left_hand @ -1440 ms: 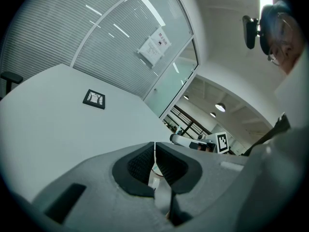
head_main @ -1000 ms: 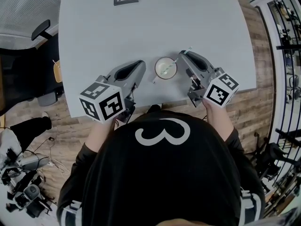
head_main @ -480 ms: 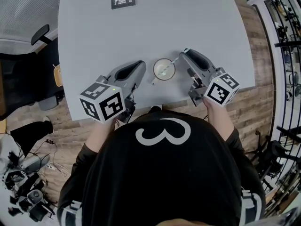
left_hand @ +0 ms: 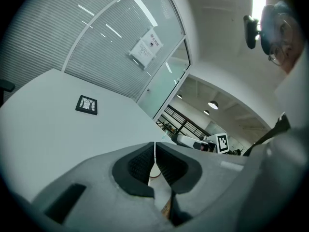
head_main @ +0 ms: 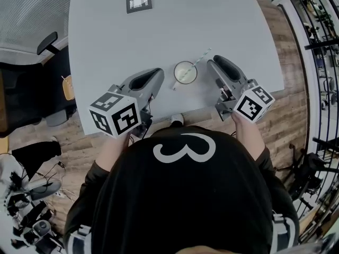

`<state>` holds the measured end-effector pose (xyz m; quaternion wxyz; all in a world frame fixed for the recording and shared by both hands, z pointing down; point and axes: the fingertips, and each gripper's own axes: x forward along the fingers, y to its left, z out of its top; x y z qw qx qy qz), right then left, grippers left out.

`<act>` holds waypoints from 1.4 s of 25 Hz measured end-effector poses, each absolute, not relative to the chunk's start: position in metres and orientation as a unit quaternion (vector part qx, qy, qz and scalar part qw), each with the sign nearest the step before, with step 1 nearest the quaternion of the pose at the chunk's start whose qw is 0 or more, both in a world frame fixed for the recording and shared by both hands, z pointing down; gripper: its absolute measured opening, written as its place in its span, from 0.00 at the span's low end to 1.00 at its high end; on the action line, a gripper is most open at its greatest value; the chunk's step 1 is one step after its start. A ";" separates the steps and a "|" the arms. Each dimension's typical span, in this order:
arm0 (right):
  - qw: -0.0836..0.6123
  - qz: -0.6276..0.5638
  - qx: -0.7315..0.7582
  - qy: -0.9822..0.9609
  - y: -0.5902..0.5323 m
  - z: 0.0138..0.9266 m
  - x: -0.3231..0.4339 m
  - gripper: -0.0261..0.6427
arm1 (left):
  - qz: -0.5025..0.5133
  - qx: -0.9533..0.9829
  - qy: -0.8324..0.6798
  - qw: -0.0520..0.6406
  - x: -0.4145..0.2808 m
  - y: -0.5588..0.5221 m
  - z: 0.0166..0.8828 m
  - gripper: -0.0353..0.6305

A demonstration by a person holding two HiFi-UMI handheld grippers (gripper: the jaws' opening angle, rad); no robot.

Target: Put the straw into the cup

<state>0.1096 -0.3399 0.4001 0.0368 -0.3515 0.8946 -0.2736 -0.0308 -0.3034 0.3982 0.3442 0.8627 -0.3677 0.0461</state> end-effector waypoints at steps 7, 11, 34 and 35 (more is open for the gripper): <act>0.059 -0.235 -0.362 0.900 -0.300 0.361 0.104 0.20 | 0.048 0.876 -0.351 0.327 -0.034 -0.275 0.377 0.09; 0.068 -0.223 -0.356 0.905 -0.271 0.344 0.096 0.18 | 0.046 0.882 -0.347 0.316 -0.038 -0.255 0.365 0.09; 0.081 -0.202 -0.311 0.925 -0.136 0.305 0.044 0.06 | 0.018 0.906 -0.331 0.262 -0.059 -0.142 0.315 0.09; 0.081 -0.204 -0.311 0.925 -0.135 0.306 0.044 0.06 | 0.017 0.906 -0.332 0.263 -0.060 -0.142 0.316 0.09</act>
